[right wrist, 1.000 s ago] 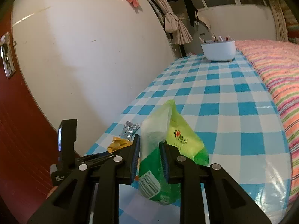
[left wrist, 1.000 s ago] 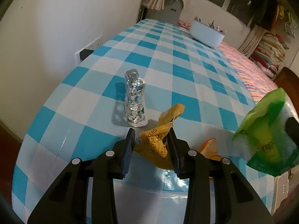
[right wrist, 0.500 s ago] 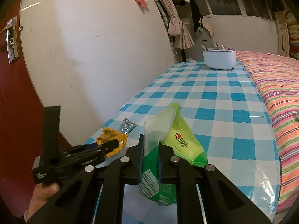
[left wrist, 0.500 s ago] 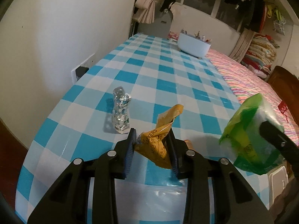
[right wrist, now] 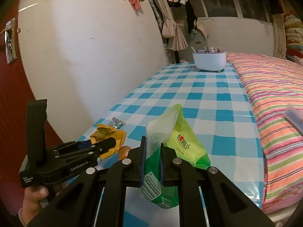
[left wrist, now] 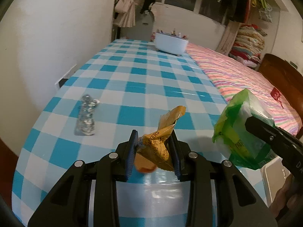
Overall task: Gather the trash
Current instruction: 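Carry the green bag and yellow wrapper in both tools over the bin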
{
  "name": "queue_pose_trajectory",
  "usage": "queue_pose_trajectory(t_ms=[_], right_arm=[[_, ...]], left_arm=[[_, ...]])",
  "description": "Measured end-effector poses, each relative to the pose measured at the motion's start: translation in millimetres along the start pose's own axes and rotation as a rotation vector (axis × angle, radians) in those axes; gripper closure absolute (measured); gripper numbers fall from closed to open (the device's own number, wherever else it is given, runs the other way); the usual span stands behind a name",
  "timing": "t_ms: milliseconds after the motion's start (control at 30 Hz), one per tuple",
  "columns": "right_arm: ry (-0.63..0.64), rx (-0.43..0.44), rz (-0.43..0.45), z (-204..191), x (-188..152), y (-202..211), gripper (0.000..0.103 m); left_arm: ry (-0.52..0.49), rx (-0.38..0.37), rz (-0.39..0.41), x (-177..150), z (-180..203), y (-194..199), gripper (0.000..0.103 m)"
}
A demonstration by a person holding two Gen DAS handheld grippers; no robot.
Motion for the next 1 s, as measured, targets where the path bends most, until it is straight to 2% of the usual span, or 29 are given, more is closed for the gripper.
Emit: queue_pose_trajectory(t_ms=[467, 1000], right_arm=[[-0.021, -0.070, 0.025, 39, -9, 50, 0.092], [-0.071, -0.170, 0.089, 89, -25, 134, 0.092]], left_arm=[[-0.109, -0.081, -0.003, -8, 81, 5, 0.071], [-0.240, -0.181, -0.003, -26, 178, 15, 0.071]])
Point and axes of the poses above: each gripper's, at about its wrist camera, not at the fingertips, and y roughly against the way its jaws point, z to its right, x to its top, the point moved 6 cm from there along -y, roughly the way its jaws point, and after that the axes turned 2 degrees about x, right-handed, at the moved point
